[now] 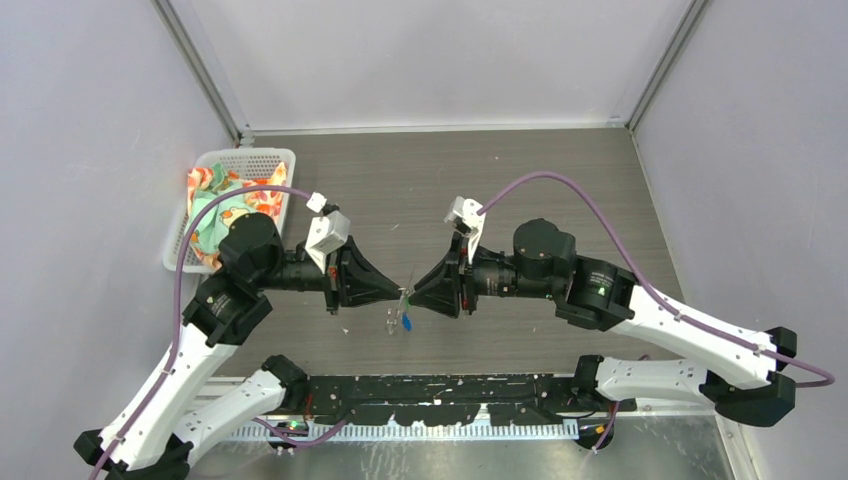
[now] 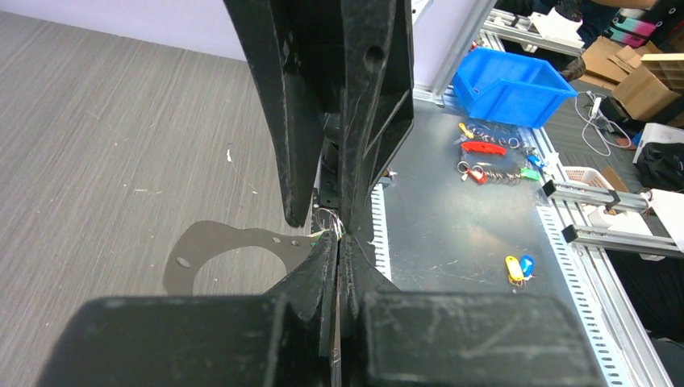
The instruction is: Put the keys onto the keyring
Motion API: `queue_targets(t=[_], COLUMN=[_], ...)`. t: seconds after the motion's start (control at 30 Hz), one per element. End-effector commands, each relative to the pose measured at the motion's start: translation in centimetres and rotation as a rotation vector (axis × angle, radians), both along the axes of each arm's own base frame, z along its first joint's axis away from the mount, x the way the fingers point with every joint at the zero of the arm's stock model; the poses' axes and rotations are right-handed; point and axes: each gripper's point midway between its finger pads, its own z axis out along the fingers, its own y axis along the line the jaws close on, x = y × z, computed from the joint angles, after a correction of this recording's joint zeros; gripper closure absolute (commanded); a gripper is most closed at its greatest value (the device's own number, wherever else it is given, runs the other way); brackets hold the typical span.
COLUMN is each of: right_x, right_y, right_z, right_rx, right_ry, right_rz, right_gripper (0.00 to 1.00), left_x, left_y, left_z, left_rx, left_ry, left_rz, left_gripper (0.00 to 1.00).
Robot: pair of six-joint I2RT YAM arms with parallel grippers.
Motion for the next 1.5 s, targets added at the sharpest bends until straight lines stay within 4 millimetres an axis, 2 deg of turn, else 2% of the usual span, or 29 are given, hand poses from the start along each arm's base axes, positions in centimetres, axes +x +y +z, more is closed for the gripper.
queue_targets(t=[0.0,0.1,0.17,0.2,0.33,0.47,0.9,1.03,1.13,1.33,1.47], right_x=[0.0,-0.4,-0.3,-0.2,0.5,0.6,-1.2,-1.5,-1.6,-0.5,-0.1], right_y=[1.1,1.5,1.5,1.4,1.2,0.8,1.1,1.0,0.7,-2.0,-2.2], right_z=[0.8,0.5,0.3,0.3,0.4,0.3,-3.4,-3.4,-2.7,1.9,3.7], right_rx=[0.026,0.022,0.021,0.020,0.025,0.014,-0.071,-0.074,-0.081,-0.052,-0.023], right_ry=[0.006,0.023,0.024,0.023,0.004,0.001,0.103,0.110,0.086,-0.082,-0.162], right_rz=[0.029,0.058,0.052,0.046,0.002,-0.012,0.077,0.092,0.102,0.021,0.017], right_gripper=[0.63,0.55,0.54,0.55,0.70,0.78,0.82,0.73,0.64,0.38,0.34], left_x=[-0.5,-0.4,-0.4,-0.4,-0.4,-0.4,0.1,0.1,0.1,-0.2,-0.4], left_y=[0.1,0.1,0.2,0.2,0.2,0.2,0.2,0.1,0.1,0.2,0.1], left_z=[1.6,1.6,1.5,1.5,1.6,1.6,1.8,1.7,1.7,1.5,1.6], left_rx=[-0.051,-0.049,-0.048,-0.047,-0.048,-0.049,-0.053,-0.052,-0.052,-0.046,-0.050], left_ry=[-0.064,-0.064,-0.065,-0.066,-0.065,-0.064,-0.070,-0.069,-0.068,-0.061,-0.056], left_rz=[-0.020,-0.014,-0.009,-0.008,-0.005,-0.002,0.024,0.024,0.022,0.007,-0.009], left_gripper=[1.00,1.00,1.00,1.00,1.00,1.00,1.00,1.00,1.00,1.00,1.00])
